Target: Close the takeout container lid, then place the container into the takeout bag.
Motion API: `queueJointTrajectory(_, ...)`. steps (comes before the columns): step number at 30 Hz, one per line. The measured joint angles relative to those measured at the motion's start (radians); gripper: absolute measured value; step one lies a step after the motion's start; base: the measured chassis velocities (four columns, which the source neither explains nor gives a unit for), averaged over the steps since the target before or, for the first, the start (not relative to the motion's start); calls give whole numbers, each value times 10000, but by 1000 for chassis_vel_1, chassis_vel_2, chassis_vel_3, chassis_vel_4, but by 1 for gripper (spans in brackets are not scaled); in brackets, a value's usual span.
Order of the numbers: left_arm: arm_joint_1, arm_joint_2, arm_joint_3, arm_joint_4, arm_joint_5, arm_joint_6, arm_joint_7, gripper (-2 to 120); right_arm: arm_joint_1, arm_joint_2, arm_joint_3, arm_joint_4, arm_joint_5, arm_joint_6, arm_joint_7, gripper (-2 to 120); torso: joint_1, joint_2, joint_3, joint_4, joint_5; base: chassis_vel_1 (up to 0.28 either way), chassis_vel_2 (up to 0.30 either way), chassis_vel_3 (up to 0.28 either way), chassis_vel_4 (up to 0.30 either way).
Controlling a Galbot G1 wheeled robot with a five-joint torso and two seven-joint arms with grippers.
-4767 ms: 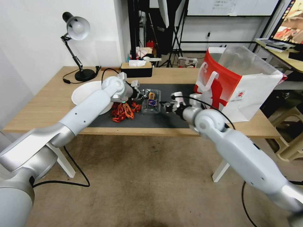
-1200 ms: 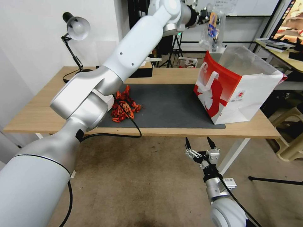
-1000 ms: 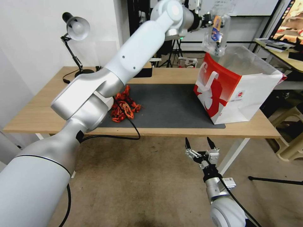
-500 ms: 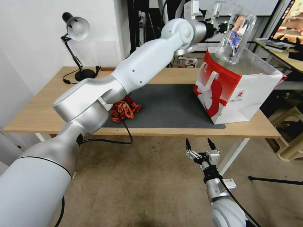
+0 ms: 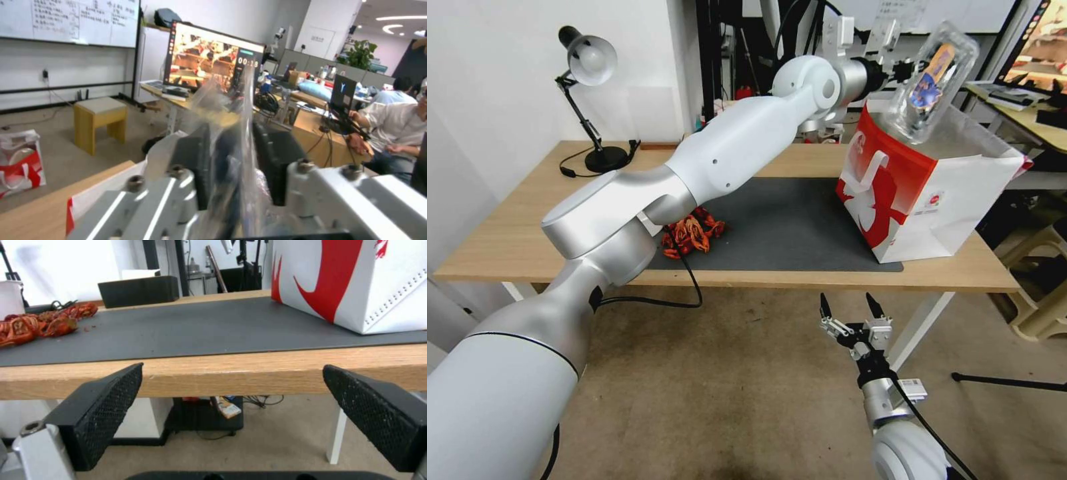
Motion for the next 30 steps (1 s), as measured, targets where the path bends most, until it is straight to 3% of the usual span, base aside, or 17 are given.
queueJointTrajectory(7,171,2,-57,-113,55,-116,-239,53,-40,10,-44,0,-70,-7,-4,100,0,0,0,0,0,0,0,0,0)
queueJointTrajectory(10,203,2,-95,-205,55,-120,-379,69,-68,10,-45,9,-94,-10,-6,100,0,-1,0,0,1,0,0,0,0)
queueJointTrajectory(15,203,2,-109,-237,54,-120,-447,72,-78,10,-45,21,-100,-13,-7,100,0,-1,0,-1,0,0,0,0,0)
queueJointTrajectory(17,204,2,-122,-255,53,-110,-492,78,-86,10,-45,29,-104,-14,-7,100,0,0,0,-1,0,0,0,0,0)
queueJointTrajectory(18,203,2,-134,-273,53,-95,-535,91,-94,12,-45,39,-109,-15,-7,100,1,0,0,0,0,0,0,0,0)
queueJointTrajectory(19,203,2,-148,-286,53,-77,-572,96,-99,13,-44,42,-113,-16,-7,100,0,0,0,-1,0,0,0,0,0)
queueJointTrajectory(26,236,4,-216,-368,285,-85,-767,100,-146,28,-3,72,-138,-17,-6,100,0,0,0,0,0,0,0,0,0)
queueJointTrajectory(30,489,6,-264,-990,638,-402,-1075,100,-178,32,6,120,-152,-18,-5,100,1,-1,0,1,0,0,0,0,0)
